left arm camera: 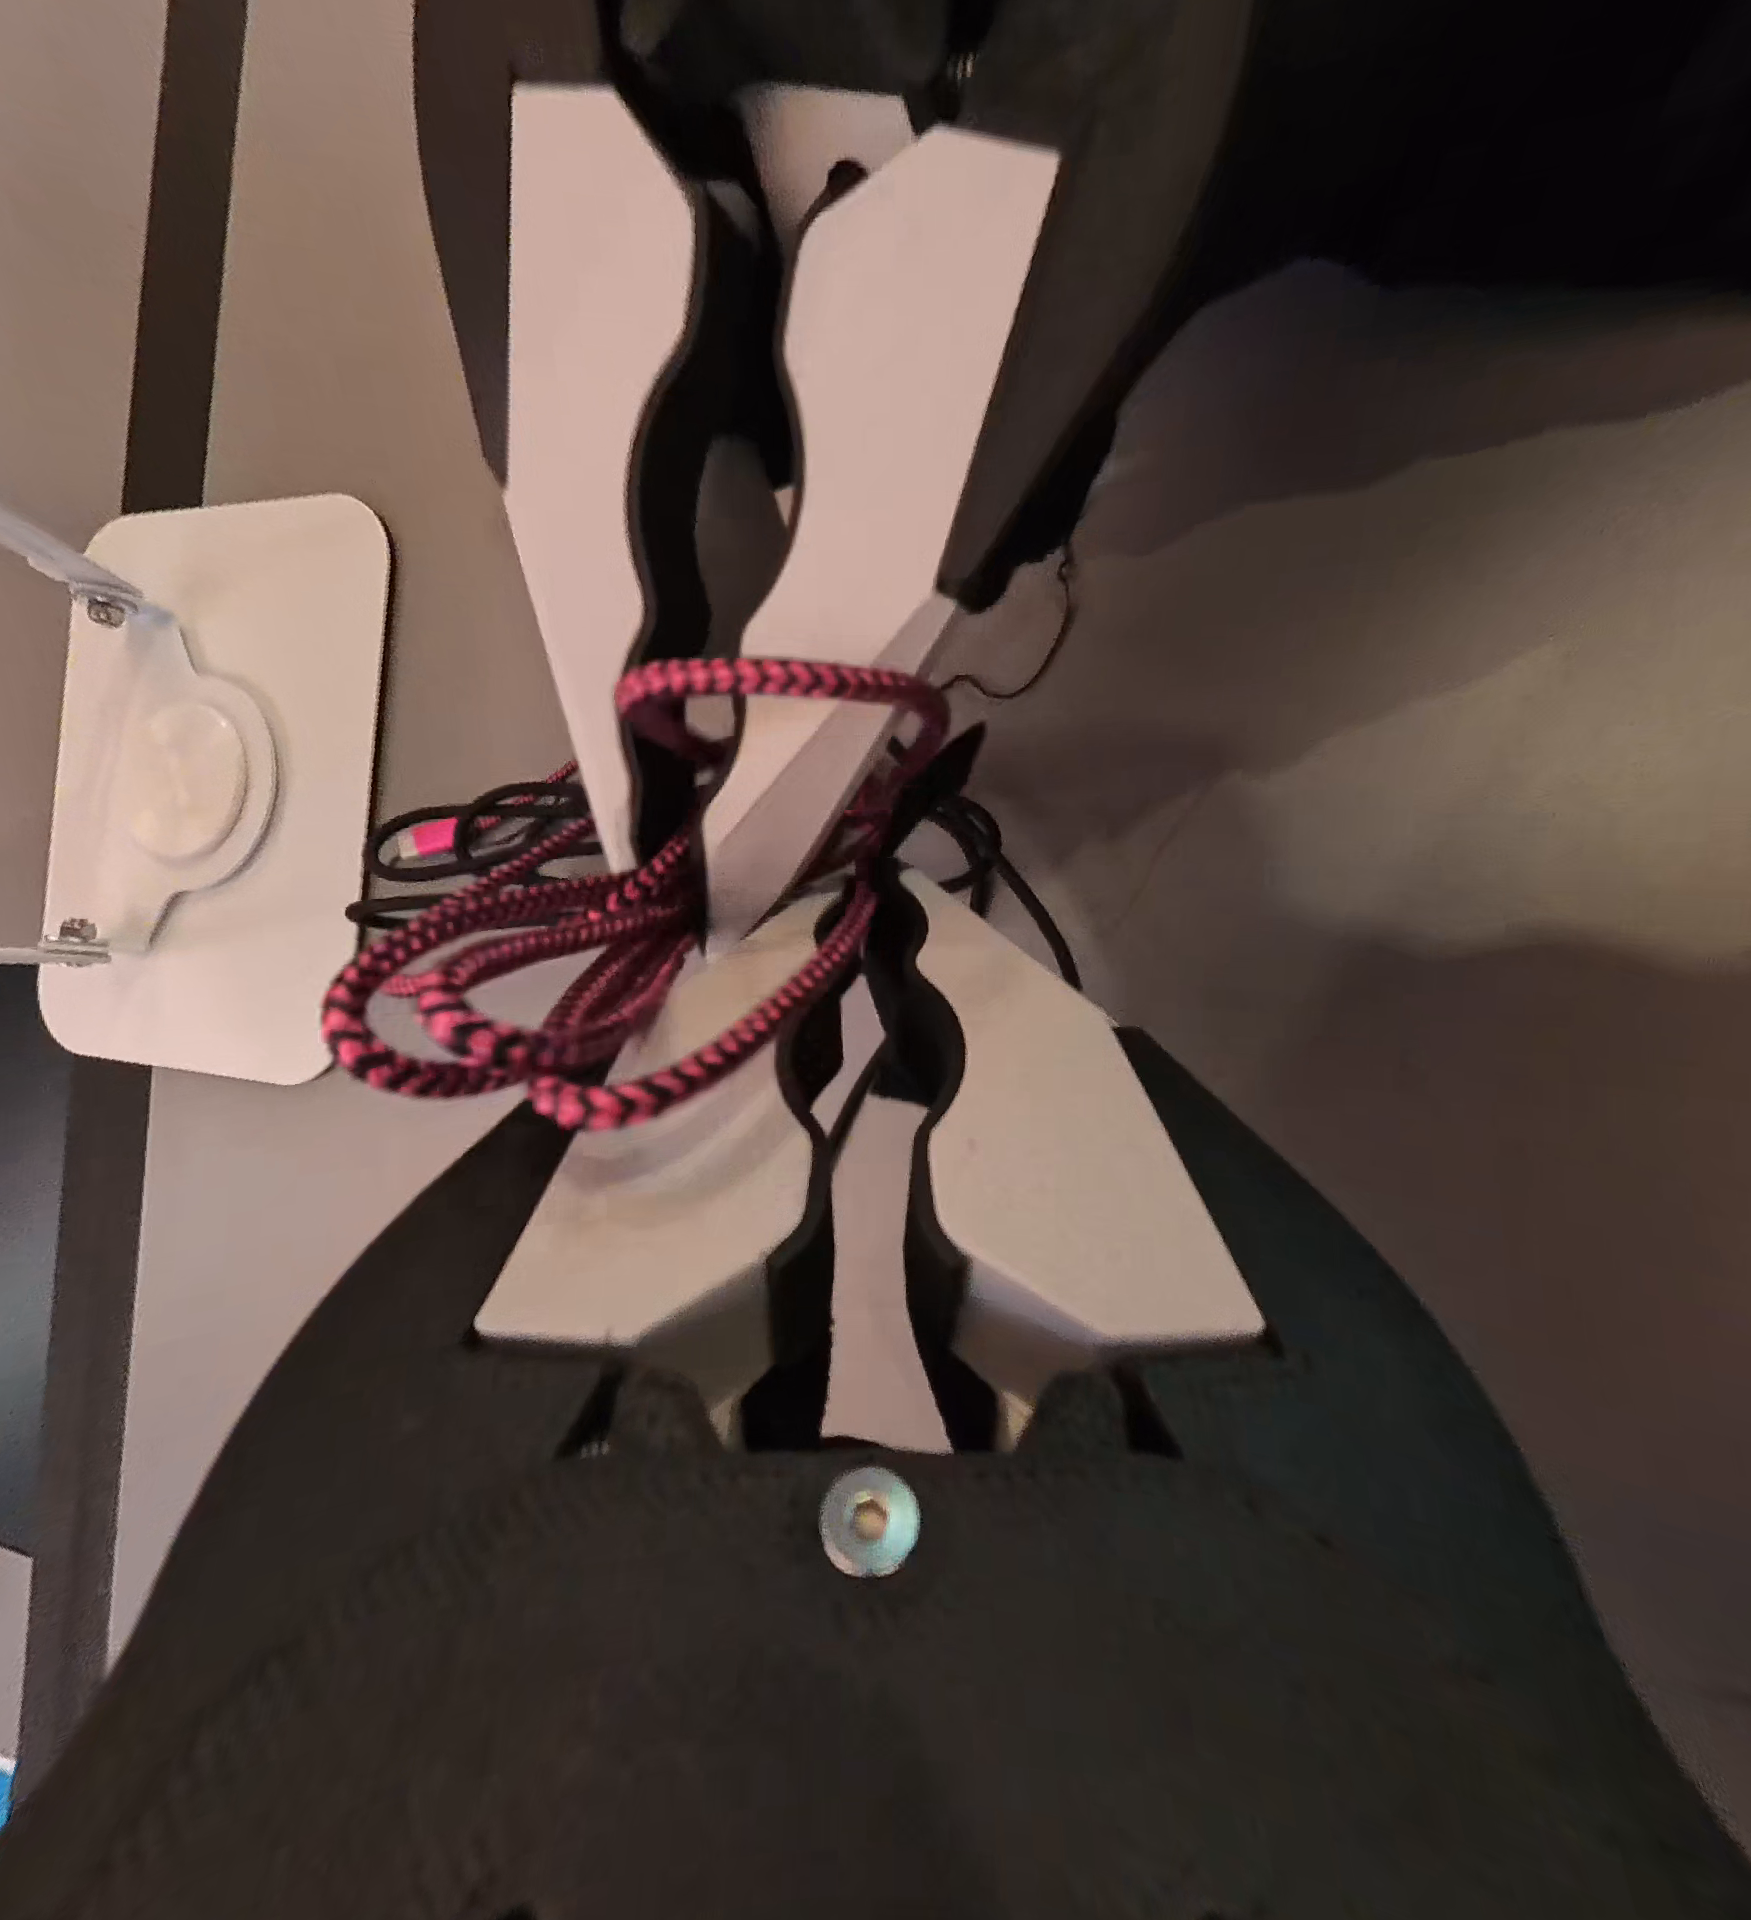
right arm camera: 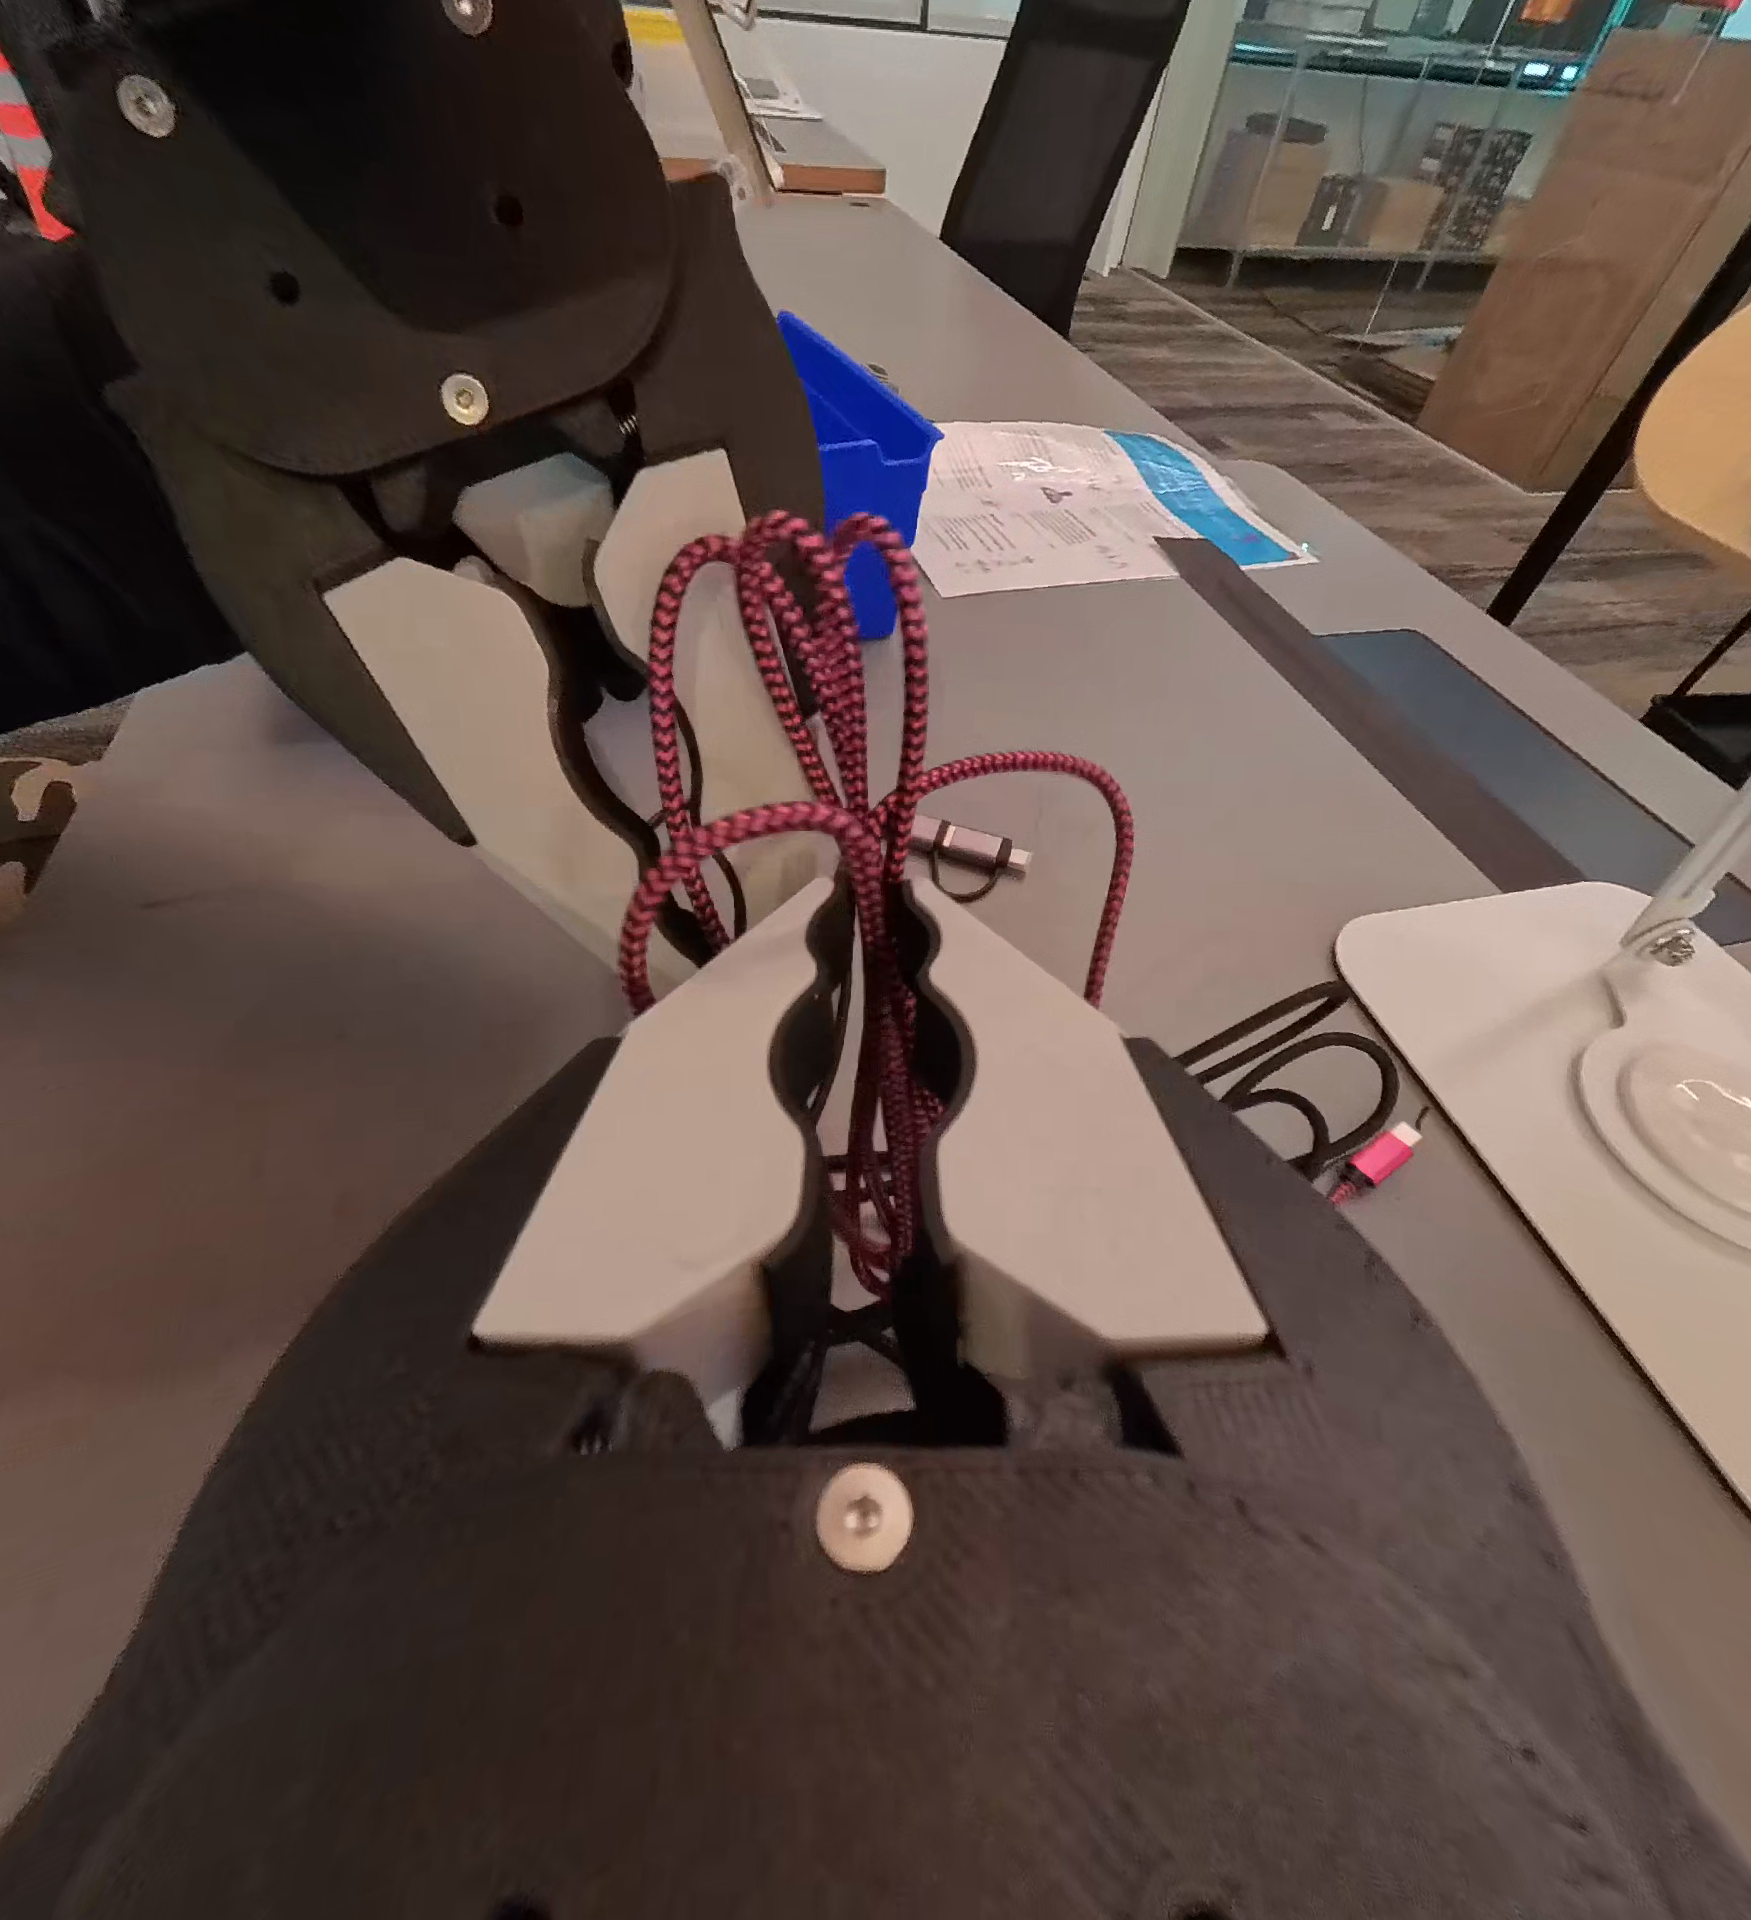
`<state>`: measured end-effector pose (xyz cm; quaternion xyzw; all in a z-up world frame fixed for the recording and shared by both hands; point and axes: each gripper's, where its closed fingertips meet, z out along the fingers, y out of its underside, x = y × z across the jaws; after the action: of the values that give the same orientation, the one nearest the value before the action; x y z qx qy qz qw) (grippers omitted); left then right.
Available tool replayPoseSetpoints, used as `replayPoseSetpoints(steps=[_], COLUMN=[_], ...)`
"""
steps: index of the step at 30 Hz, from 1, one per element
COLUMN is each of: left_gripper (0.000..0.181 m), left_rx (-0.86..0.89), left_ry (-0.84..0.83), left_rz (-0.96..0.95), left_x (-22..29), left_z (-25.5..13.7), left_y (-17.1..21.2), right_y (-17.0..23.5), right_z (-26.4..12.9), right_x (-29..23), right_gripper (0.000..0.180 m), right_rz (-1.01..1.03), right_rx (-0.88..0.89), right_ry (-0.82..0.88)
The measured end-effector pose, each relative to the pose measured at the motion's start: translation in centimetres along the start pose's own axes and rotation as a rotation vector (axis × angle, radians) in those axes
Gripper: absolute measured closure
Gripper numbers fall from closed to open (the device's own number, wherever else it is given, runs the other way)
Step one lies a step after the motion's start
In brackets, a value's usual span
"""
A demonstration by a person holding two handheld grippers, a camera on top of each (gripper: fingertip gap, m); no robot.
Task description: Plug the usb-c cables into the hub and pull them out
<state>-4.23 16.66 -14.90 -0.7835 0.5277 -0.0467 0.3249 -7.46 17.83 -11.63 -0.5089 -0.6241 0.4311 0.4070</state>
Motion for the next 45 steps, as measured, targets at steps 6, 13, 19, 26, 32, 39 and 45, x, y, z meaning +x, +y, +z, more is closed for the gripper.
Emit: replayPoseSetpoints(steps=[6, 13, 19, 26, 32, 39, 45], left_gripper=[0.177, 0.181, 0.164, 0.109, 0.057, 0.081, 0.160], left_rx=[0.008, -0.107, -0.170, -0.141, 0.416, 0.356, 0.413], left_ry=[-0.052, -0.037, -0.173, -0.209, 0.048, 0.233, 0.359], left_rz=[-0.044, -0.063, -0.271, -0.446, -0.447, -0.487, -0.469], left_x=[-0.8, -0.4, -6.1, -8.6, -5.5, -3.3, -1.4], left_z=[-0.4, -0.3, -0.6, -0.9, -3.0, 1.3, 1.4], left_y=[-0.3, 2.1, 6.1, 7.2, -4.5, -5.1, -5.6], right_y=[-0.2, -1.3, -1.9, -3.6, -3.6, -3.6, -3.4], right_z=[-1.0, -5.9, -6.8, -6.3, -5.2, -3.3, -3.2], right_x=[2.7, 7.9, 8.1, 5.6, 4.3, 2.1, 2.5], right_gripper=[0.176, 0.177, 0.176, 0.176, 0.176, 0.176, 0.171], right_rz=[0.048, 0.199, 0.195, 0.237, 0.337, 0.274, 0.294], right_rx=[0.007, 0.160, 0.201, 0.306, 0.366, 0.324, 0.302], right_ry=[0.158, 0.401, 0.391, 0.165, -0.015, -0.083, -0.067])
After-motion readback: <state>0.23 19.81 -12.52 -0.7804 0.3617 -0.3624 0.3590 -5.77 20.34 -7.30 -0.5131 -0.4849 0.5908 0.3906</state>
